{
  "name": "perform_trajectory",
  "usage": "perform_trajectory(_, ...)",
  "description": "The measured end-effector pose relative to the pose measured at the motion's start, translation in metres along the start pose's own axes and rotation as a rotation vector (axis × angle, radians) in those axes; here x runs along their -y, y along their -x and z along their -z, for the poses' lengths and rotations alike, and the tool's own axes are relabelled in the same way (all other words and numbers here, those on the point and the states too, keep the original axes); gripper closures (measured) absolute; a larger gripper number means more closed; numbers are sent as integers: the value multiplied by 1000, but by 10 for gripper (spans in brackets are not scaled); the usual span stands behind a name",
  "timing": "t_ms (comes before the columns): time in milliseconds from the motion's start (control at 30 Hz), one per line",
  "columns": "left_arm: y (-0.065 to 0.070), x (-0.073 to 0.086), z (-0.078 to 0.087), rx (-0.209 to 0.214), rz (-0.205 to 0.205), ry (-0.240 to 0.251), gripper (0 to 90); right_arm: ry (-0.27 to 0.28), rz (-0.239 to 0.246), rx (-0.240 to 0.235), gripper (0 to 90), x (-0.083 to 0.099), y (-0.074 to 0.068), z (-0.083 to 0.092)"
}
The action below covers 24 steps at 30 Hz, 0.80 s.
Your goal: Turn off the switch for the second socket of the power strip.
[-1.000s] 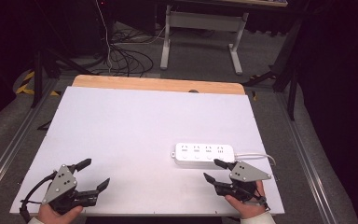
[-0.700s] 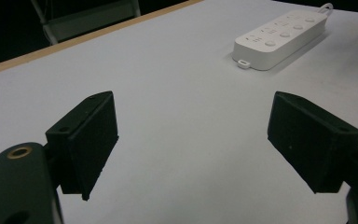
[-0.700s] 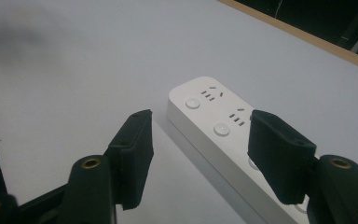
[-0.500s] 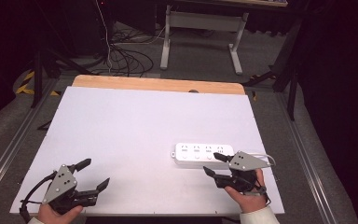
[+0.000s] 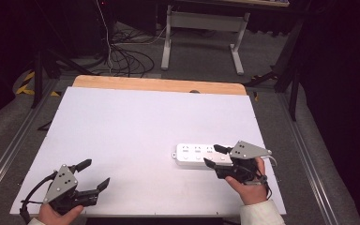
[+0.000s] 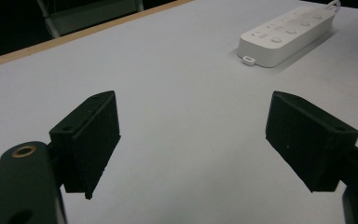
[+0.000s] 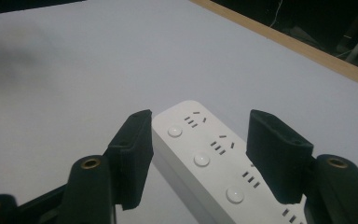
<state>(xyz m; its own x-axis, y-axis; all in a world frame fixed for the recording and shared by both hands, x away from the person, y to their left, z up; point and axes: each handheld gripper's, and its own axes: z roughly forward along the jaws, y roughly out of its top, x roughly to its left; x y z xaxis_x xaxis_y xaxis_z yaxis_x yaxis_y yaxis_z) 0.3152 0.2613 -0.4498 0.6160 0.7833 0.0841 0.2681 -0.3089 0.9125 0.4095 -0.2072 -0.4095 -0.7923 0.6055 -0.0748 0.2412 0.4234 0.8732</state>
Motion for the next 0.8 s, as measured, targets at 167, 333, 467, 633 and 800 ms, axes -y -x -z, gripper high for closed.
perform_trajectory(167,1,0,-1,0,-7,-3,180,0,-6,13,414,-5,7,-3)
perform_trajectory(333,1,0,-1,0,-4,-5,180,-14,-20,23,424,-7,14,-10)
perform_trajectory(467,-1,0,-1,-2,-7,-5,180,-43,-27,44,454,-6,17,-13)
perform_trajectory(633,0,0,-2,2,-6,-17,180,-63,-43,59,524,-5,20,-13)
perform_trajectory(800,0,0,-2,1,-5,-18,180,-74,-43,59,737,-5,22,-13)
